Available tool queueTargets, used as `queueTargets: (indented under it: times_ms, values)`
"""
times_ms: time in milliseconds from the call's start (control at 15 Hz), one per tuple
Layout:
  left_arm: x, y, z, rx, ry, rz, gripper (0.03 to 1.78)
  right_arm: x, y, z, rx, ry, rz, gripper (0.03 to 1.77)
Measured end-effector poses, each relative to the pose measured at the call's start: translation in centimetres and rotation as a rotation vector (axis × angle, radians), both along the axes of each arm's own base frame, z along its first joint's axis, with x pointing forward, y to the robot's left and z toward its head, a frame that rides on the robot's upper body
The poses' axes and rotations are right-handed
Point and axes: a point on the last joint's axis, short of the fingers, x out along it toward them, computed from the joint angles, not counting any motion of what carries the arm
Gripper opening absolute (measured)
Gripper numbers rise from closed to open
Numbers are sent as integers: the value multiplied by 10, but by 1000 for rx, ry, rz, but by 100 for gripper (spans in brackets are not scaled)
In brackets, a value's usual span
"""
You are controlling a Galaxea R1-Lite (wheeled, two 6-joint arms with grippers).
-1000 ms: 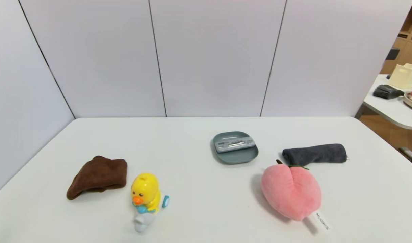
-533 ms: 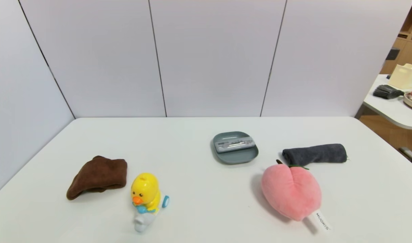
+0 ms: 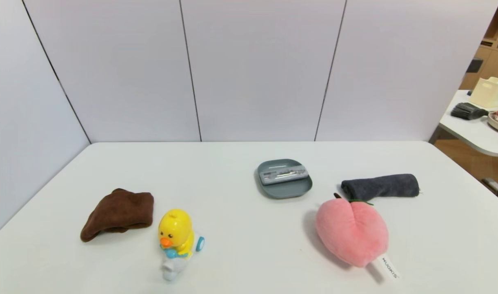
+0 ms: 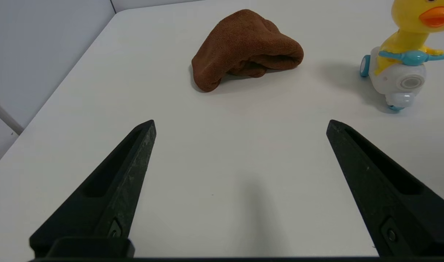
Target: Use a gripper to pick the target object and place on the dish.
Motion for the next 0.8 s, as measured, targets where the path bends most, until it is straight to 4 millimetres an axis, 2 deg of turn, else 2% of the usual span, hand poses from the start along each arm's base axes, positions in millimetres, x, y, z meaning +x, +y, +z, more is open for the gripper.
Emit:
queueTargets:
  times_ms: [800]
  values:
    - [0, 0, -1, -26, 3, 6, 169, 0, 0, 0, 0, 0, 1, 171]
